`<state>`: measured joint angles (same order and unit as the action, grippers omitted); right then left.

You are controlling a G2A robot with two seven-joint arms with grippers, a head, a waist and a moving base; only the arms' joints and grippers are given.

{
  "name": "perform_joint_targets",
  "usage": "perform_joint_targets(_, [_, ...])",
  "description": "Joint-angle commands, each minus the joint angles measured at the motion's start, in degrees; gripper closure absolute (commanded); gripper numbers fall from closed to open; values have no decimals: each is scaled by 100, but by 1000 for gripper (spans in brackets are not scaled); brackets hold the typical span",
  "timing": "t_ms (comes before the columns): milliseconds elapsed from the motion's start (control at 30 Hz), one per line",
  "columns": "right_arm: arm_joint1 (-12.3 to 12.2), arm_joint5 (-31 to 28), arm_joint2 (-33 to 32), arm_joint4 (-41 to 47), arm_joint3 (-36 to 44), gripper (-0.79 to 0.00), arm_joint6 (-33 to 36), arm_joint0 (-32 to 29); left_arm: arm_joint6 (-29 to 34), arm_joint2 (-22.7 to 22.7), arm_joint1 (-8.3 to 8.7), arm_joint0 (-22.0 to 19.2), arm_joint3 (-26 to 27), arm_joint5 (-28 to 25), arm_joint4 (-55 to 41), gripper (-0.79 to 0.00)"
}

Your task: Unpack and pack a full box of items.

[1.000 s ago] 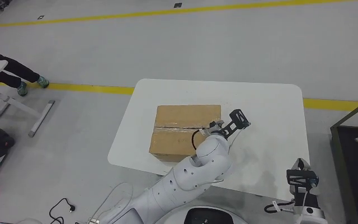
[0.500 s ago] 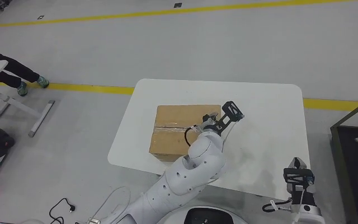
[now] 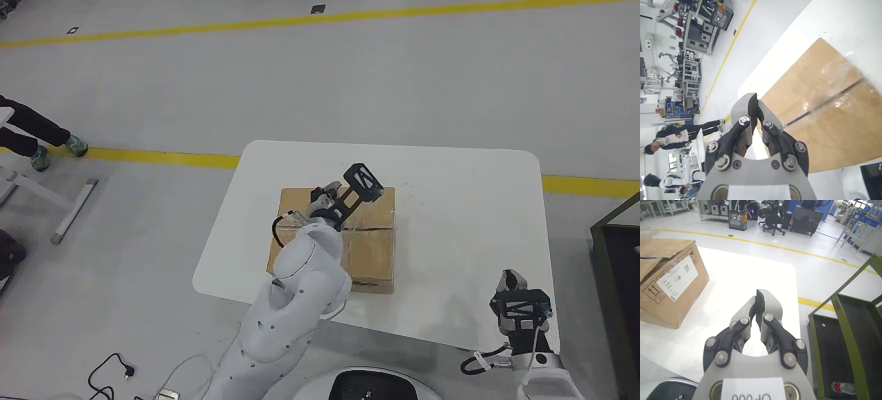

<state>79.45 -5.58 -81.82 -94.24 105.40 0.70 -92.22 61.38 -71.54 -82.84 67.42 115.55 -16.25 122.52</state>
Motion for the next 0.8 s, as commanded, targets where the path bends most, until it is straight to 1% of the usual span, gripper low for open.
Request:
perform_joint_targets(0, [-5,-78,46,0,-10,0,-36,36,-33,-201,24,119,111,-49,83,0])
perform_joint_targets(133, [-15,-189,169,-95,-40,0,-80,120,-75,-559,51,350,297,3,99,0])
perform_joint_targets(233, [-15,-190,258,-149,-94,0,-61,206,-149,-645,53,496,401,15,-7,0])
perform_joint_targets(300, [-17,-170,296,-174,-121,0,-53,250,-169,-549,35,544,380,61,-162,-339])
perform_joint_targets(333, [-19,-169,309,-193,-132,0,-52,264,-194,-459,24,547,343,62,-226,-539])
perform_joint_targets(367, [-22,-159,312,-226,-140,0,-51,275,-233,-350,8,537,306,69,-366,-785])
perform_joint_targets(433, [-29,-141,316,-269,-155,0,-59,282,-277,-148,-21,467,203,52,-556,-785])
perform_joint_targets(600, [-49,-92,224,-226,-209,0,-61,269,-330,411,-77,168,-262,-151,-506,-785])
perform_joint_targets(767, [-66,-52,120,-120,-238,0,-65,249,-245,678,-96,-23,-651,-475,-252,-785])
